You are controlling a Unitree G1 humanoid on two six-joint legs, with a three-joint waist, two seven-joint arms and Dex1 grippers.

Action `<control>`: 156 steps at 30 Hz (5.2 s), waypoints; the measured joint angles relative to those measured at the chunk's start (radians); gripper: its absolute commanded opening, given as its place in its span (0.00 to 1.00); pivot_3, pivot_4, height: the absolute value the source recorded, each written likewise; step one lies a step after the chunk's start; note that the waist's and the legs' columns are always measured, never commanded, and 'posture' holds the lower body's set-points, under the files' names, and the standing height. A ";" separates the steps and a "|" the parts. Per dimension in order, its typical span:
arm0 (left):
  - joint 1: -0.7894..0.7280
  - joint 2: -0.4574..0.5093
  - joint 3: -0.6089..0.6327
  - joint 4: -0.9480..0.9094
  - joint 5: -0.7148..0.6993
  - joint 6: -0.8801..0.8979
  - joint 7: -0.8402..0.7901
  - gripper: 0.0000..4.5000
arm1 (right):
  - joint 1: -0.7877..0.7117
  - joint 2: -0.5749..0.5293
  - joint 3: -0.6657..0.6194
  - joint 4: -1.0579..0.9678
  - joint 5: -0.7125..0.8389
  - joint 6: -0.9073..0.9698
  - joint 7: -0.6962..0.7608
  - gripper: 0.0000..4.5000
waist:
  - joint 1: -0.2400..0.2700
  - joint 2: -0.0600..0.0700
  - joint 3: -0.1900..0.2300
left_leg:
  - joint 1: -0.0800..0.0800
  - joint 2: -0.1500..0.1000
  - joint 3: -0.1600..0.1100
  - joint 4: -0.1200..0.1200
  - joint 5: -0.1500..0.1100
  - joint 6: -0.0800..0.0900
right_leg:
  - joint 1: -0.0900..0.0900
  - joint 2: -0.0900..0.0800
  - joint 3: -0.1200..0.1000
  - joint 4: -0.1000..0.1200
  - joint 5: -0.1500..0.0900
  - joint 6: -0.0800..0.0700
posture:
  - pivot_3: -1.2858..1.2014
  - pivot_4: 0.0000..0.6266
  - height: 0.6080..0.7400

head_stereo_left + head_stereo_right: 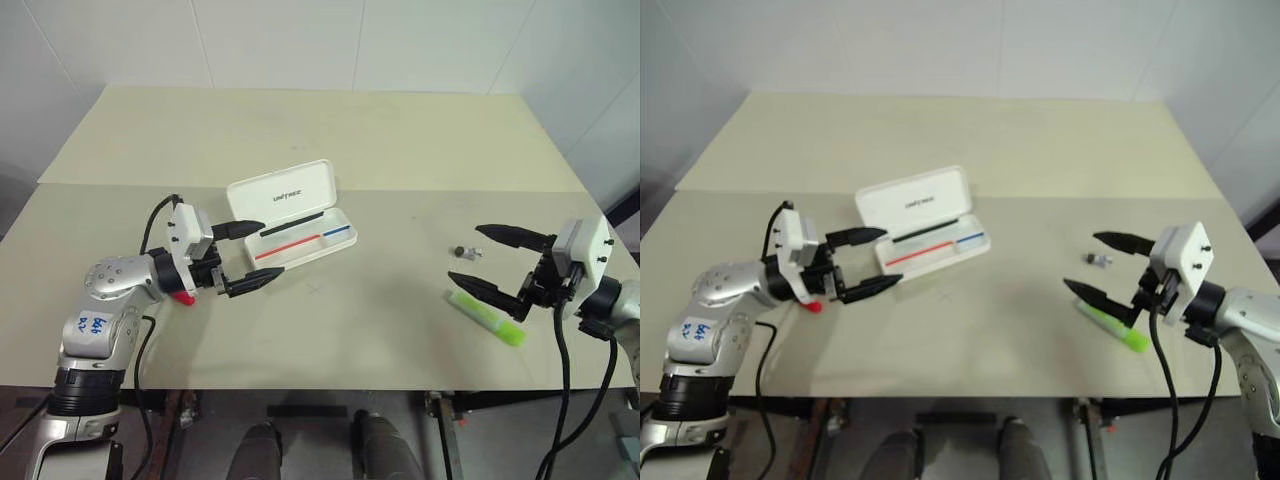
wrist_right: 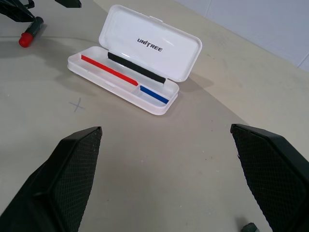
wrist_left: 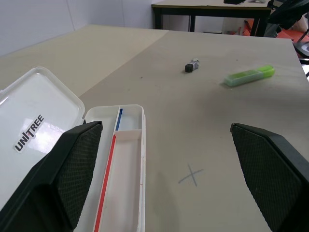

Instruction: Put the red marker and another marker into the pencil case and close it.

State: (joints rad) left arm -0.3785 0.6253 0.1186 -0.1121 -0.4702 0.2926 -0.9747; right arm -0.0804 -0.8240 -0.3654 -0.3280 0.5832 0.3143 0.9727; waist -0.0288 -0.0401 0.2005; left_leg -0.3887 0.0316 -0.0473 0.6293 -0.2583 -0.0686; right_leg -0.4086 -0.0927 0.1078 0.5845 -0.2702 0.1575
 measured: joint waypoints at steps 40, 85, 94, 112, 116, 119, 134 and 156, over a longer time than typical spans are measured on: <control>0.022 0.066 -0.084 0.168 0.180 -0.043 0.010 0.52 | -0.178 0.150 0.248 -0.095 -0.005 -0.006 -0.036 1.00 | -0.001 0.000 0.000 | 0.000 0.000 0.000 0.000 0.000 0.000 | -0.001 0.000 0.000 0.002 0.000 0.001 | 0.52 0.24 1.00; -0.328 0.041 -0.332 0.483 0.384 -0.072 -0.193 0.09 | -0.214 0.224 0.316 -0.179 -0.050 -0.033 -0.154 1.00 | -0.003 0.000 0.000 | 0.001 0.000 0.000 0.000 0.000 0.000 | -0.001 0.001 0.000 0.006 0.002 0.006 | 0.52 0.24 1.00; -0.345 0.051 -0.345 0.483 0.428 -0.114 -0.227 0.01 | -0.230 0.224 0.316 -0.179 -0.049 -0.031 -0.157 1.00 | -0.001 0.000 0.000 | 0.001 0.000 -0.001 0.000 0.000 0.000 | -0.001 0.000 -0.001 0.006 0.001 0.007 | 0.52 0.24 1.00; -0.237 0.021 -0.374 0.196 0.353 -0.026 -0.349 0.01 | -0.223 0.190 0.278 -0.178 -0.020 -0.003 -0.149 1.00 | -0.002 0.000 0.000 | 0.000 0.000 -0.002 -0.001 -0.001 0.001 | -0.003 0.001 -0.001 0.007 0.001 0.009 | 0.52 0.24 1.00; -0.232 0.051 -0.377 0.154 0.351 0.009 -0.377 0.01 | -0.211 0.174 0.274 -0.180 -0.004 0.013 -0.149 1.00 | -0.002 0.000 0.000 | 0.000 0.000 -0.001 0.000 -0.001 0.001 | -0.002 0.001 -0.001 0.007 -0.001 0.005 | 0.52 0.24 1.00; -0.231 0.057 -0.387 0.152 0.353 0.021 -0.382 0.01 | -0.189 0.164 0.267 -0.189 0.005 0.021 -0.150 1.00 | -0.001 0.000 0.000 | 0.000 0.000 -0.001 0.000 -0.001 0.001 | -0.002 0.001 -0.001 0.007 -0.002 0.004 | 0.52 0.24 1.00; -0.240 0.038 -0.414 0.130 0.339 0.126 -0.371 0.54 | -0.153 0.153 0.237 -0.246 0.024 0.054 -0.170 1.00 | 0.000 0.000 0.000 | 0.000 0.000 -0.001 0.000 -0.001 0.001 | -0.002 0.001 -0.001 0.007 -0.002 0.004 | 0.52 0.24 1.00; 0.020 -0.045 0.069 -0.247 0.004 0.474 0.079 0.99 | -0.233 0.198 0.294 -0.138 0.019 0.023 -0.091 1.00 | -0.007 0.000 0.000 | 0.001 0.001 -0.002 0.000 -0.001 0.001 | -0.002 0.001 -0.001 0.008 0.001 0.010 | 0.52 0.24 1.00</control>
State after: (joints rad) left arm -0.3589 0.5801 0.1879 -0.3592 -0.4657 0.7663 -0.8957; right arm -0.3131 -0.6262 -0.0711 -0.4662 0.6026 0.3377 0.8815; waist -0.0358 -0.0402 0.2008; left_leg -0.3879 0.0321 -0.0494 0.6294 -0.2593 -0.0678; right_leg -0.4104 -0.0921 0.1066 0.5923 -0.2689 0.1673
